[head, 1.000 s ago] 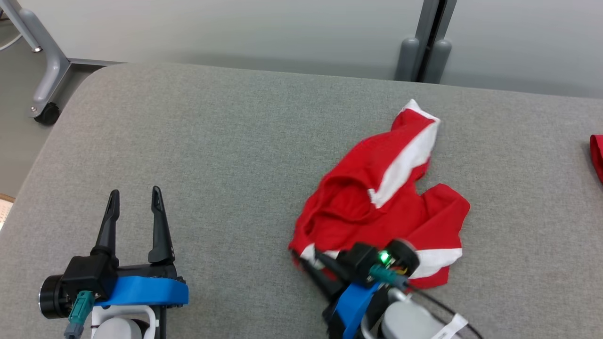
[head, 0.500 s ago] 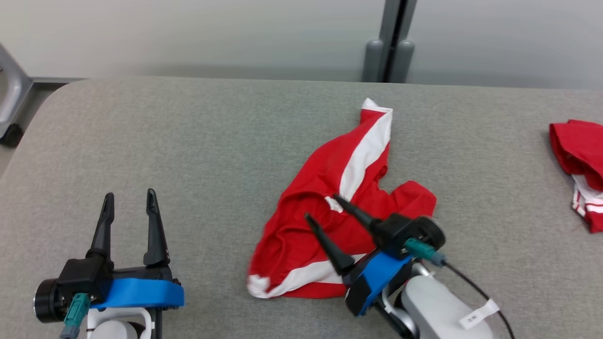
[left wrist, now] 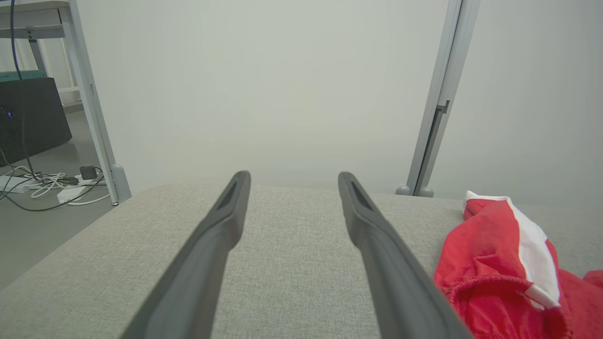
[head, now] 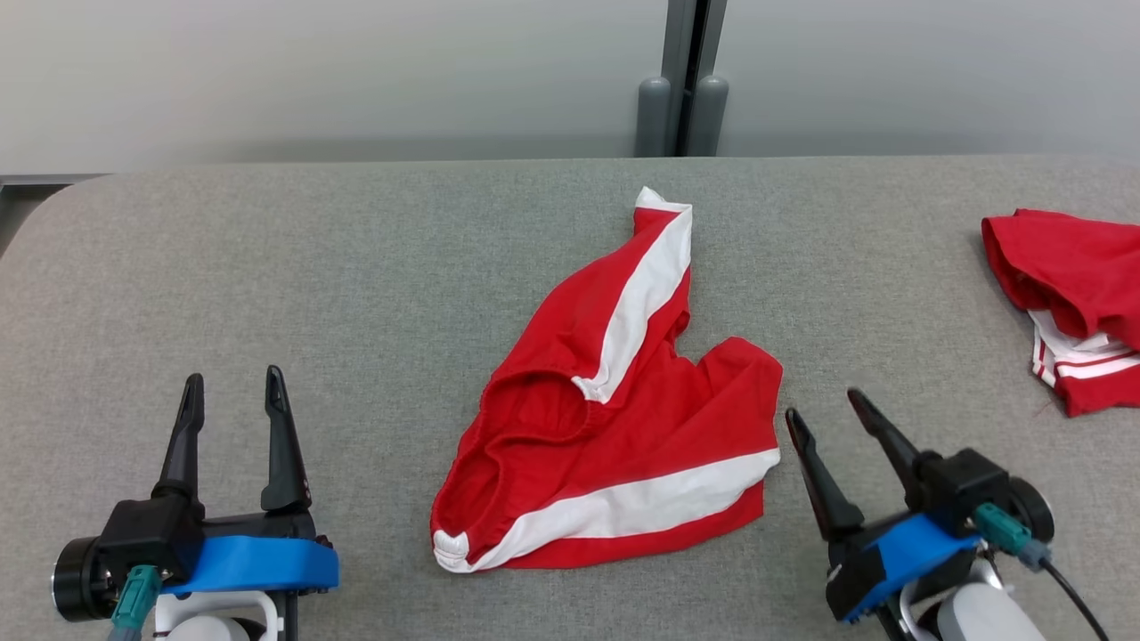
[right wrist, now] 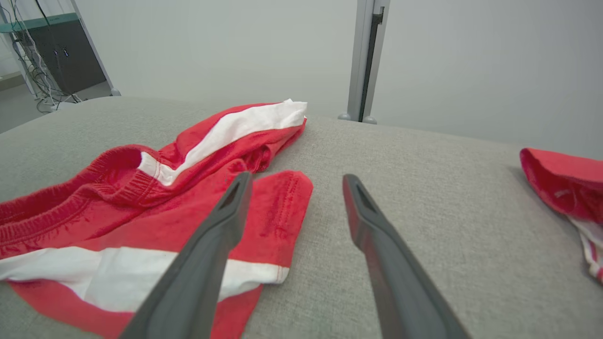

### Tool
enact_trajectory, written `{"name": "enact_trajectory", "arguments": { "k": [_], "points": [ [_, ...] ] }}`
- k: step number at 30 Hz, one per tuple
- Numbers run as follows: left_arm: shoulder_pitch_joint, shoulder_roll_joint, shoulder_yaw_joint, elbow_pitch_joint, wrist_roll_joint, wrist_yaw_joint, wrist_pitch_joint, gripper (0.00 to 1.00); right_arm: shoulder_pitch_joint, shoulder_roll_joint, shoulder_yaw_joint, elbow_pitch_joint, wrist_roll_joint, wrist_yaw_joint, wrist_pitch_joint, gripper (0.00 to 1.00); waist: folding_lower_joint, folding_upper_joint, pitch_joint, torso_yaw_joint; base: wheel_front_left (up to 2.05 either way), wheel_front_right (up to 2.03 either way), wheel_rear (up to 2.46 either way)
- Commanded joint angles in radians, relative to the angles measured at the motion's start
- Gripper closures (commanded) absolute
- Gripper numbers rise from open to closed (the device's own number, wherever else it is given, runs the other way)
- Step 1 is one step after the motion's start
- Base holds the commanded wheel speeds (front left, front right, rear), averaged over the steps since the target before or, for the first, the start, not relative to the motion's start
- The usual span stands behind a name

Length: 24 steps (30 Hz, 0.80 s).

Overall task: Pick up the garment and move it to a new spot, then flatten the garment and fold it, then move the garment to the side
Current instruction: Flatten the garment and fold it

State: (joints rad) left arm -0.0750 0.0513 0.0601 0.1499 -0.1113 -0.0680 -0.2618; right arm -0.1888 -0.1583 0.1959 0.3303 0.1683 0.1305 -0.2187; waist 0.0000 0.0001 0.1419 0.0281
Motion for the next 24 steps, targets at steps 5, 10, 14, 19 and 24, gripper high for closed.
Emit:
{"name": "enact_trajectory", "arguments": {
  "k": [5, 10, 14, 19, 24],
  "points": [
    [-0.015, -0.001, -0.005, -0.009, 0.006, -0.001, -0.004, 0.00, 0.052, 0.008, -0.002, -0.014, -0.006, 0.001, 0.047, 0.00, 0.0000, -0.0001, 0.011, 0.005, 0.00, 0.00, 0.00],
    [-0.028, -0.001, -0.012, -0.005, 0.006, -0.003, -0.004, 0.00, 0.035, 0.020, 0.010, 0.036, -0.002, 0.001, 0.065, 0.00, 0.0000, -0.0001, 0.025, 0.021, 0.00, 0.00, 0.00],
    [-0.034, -0.001, -0.015, -0.004, 0.006, -0.005, -0.004, 0.00, 0.001, 0.029, 0.021, 0.110, -0.009, 0.001, 0.070, 0.00, 0.0000, -0.0001, 0.037, 0.039, 0.00, 0.00, 0.00],
    [-0.039, -0.001, -0.017, -0.001, 0.007, -0.006, -0.004, 0.00, -0.053, 0.039, 0.028, 0.231, -0.018, 0.001, 0.063, 0.00, 0.0000, -0.0001, 0.049, 0.055, 0.00, 0.00, 0.00],
    [-0.040, -0.001, -0.019, 0.003, 0.007, -0.001, -0.004, 0.00, -0.095, 0.060, 0.046, 0.330, -0.008, 0.001, 0.034, 0.41, 0.0000, -0.0001, 0.046, 0.062, 0.00, 0.00, 0.00]
  ]
}}
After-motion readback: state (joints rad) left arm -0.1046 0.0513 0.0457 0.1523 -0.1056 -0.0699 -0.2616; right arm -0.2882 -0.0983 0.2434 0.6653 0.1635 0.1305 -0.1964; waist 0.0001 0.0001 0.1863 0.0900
